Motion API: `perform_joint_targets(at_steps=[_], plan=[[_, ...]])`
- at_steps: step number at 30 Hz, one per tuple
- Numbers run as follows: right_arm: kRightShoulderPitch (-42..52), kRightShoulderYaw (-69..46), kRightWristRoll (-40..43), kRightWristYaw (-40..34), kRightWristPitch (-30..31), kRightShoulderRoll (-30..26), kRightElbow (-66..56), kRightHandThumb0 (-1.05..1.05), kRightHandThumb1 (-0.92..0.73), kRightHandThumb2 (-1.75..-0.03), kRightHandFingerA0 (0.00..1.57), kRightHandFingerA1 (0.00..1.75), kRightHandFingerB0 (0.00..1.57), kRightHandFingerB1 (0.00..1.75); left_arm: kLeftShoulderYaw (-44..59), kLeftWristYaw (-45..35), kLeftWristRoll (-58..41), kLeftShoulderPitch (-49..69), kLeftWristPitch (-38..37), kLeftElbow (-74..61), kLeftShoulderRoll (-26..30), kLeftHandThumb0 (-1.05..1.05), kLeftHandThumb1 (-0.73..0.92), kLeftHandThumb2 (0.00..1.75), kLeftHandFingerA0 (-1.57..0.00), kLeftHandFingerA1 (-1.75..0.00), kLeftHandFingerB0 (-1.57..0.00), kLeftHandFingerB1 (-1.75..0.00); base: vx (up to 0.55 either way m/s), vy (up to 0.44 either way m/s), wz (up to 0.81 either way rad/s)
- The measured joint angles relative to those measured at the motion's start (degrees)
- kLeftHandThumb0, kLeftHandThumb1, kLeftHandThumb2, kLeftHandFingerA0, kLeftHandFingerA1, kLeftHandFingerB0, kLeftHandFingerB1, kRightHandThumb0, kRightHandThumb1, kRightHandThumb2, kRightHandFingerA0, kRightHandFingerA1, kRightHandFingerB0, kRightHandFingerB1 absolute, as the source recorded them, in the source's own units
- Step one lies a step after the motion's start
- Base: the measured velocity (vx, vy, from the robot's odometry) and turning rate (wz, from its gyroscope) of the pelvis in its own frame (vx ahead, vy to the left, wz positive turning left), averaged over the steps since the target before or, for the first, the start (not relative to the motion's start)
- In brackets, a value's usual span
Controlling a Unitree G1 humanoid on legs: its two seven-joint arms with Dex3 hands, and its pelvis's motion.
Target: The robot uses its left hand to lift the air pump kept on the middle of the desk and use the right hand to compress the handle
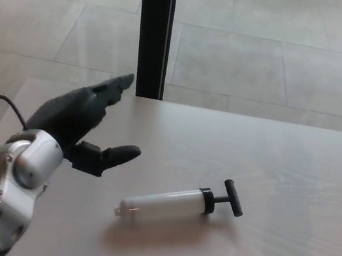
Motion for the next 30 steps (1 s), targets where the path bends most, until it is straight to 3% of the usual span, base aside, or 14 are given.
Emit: perform_joint_targets(at_steps=[2,3,11,12,13,18,19,20,21,25,26,28,29,30], plan=[[0.3,-0.4,0.0,0.3,0.0,-0.3,0.0,-0.89,-0.91,-0.79,0.23,0.51,0.34,0.40,3.2,-0.8,-2.1,0.0,0.0,0.2,0.2,-0.81,0.74,0.64,0.00,0.00,0.00,-0.27,0.00,0.000,0.00],[0.4,-0.5,0.1,0.3,0.0,-0.3,0.0,-0.87,-0.92,-0.80,0.23,0.54,0.30,0.38,3.7,-0.9,-2.5,0.0,0.0,0.2,0.2,-0.92,0.60,0.94,0.00,-0.13,-0.12,-0.16,0.00,0.000,0.00],[3.5,-4.1,0.2,1.4,0.0,-4.9,0.9,-0.97,-0.92,-0.82,0.28,0.56,0.30,0.38,16.9,-3.7,-9.5,2.9,0.0,4.7,4.5,-0.83,0.56,0.95,0.00,-0.26,-0.05,-0.25,0.00,0.000,0.00],[4.0,-4.6,0.2,1.5,0.0,-5.6,1.1,-0.92,-0.79,-1.23,0.28,0.61,0.25,0.47,18.4,-3.9,-10.1,3.6,0.0,5.5,5.2,-0.83,0.54,0.92,0.00,-0.27,-0.11,-0.30,0.00,0.000,0.00],[4.8,-5.4,0.2,1.7,-0.1,-6.8,1.6,-0.93,-0.92,-0.77,0.33,0.59,0.38,0.37,20.7,-4.3,-11.1,4.9,0.0,7.0,6.3,-0.75,0.54,0.96,0.00,-0.29,-0.04,-0.29,0.00,0.000,0.00],[8.0,-9.0,0.3,2.1,-0.3,-11.7,4.1,-0.95,-0.92,-0.78,0.31,0.76,0.35,0.51,29.4,-5.4,-14.6,10.3,0.0,12.9,9.8,-0.77,0.57,0.97,-0.03,-0.39,-0.05,-0.30,0.00,0.000,0.00],[8.5,-9.4,0.3,2.2,-0.3,-12.4,4.6,-1.01,-0.81,-0.93,0.35,0.76,0.32,0.53,30.6,-5.5,-15.0,11.0,0.0,13.7,10.1,-0.76,0.57,0.97,-0.01,-0.40,-0.05,-0.30,0.00,0.000,0.00],[9.5,-10.5,0.4,2.3,-0.4,-13.7,5.6,-0.98,-0.92,-0.76,0.35,0.84,0.32,0.53,32.9,-5.8,-15.9,12.7,0.0,15.4,10.7,-0.79,0.69,0.62,-0.08,-0.43,-0.12,-0.26,0.00,0.000,0.00],[10.1,-11.1,0.4,2.4,-0.5,-14.5,6.5,-0.99,-0.92,-0.77,0.33,0.87,0.31,0.53,34.4,-5.9,-16.5,13.8,0.0,16.5,11.0,-0.83,0.57,0.96,0.00,-0.49,-0.13,-0.38,0.00,0.000,0.00],[13.1,-14.2,0.8,2.7,-1.2,-18.3,10.6,-0.92,-0.92,-0.78,0.32,0.75,0.28,0.50,40.9,-6.3,-19.0,18.6,-0.1,22.0,11.7,-0.82,0.53,0.91,-0.06,-0.49,-0.08,-0.36,0.00,0.000,0.00],[14.4,-15.7,1.0,2.8,-1.4,-19.9,12.4,-0.91,-0.92,-0.78,0.35,0.70,0.30,0.49,43.7,-6.5,-20.1,20.6,-0.2,24.5,11.8,-0.40,0.30,0.94,-0.05,-0.54,0.00,-0.49,0.00,0.000,0.00],[16.3,-17.5,1.1,2.9,-1.7,-21.7,14.8,-0.91,-0.92,-0.79,0.30,0.70,0.27,0.49,47.3,-6.6,-21.6,23.0,-0.3,28.1,11.9,-0.40,0.29,0.94,-0.04,-0.54,0.00,-0.49,0.00,0.000,0.00],[17.1,-18.3,1.1,2.9,-1.9,-22.4,15.7,-0.90,-0.92,-0.80,0.30,0.74,0.27,0.52,48.7,-6.6,-22.2,23.9,-0.4,29.5,11.9,-0.82,0.65,0.60,-0.15,-0.53,-0.18,-0.31,0.00,0.000,0.00],[17.7,-18.9,1.2,2.9,-2.0,-23.0,16.5,-0.94,-0.92,-0.81,0.35,0.78,0.28,0.56,49.8,-6.6,-22.7,24.7,-0.5,30.7,12.0,-0.82,0.67,0.61,-0.14,-0.50,-0.19,-0.32,0.00,0.000,0.00]])
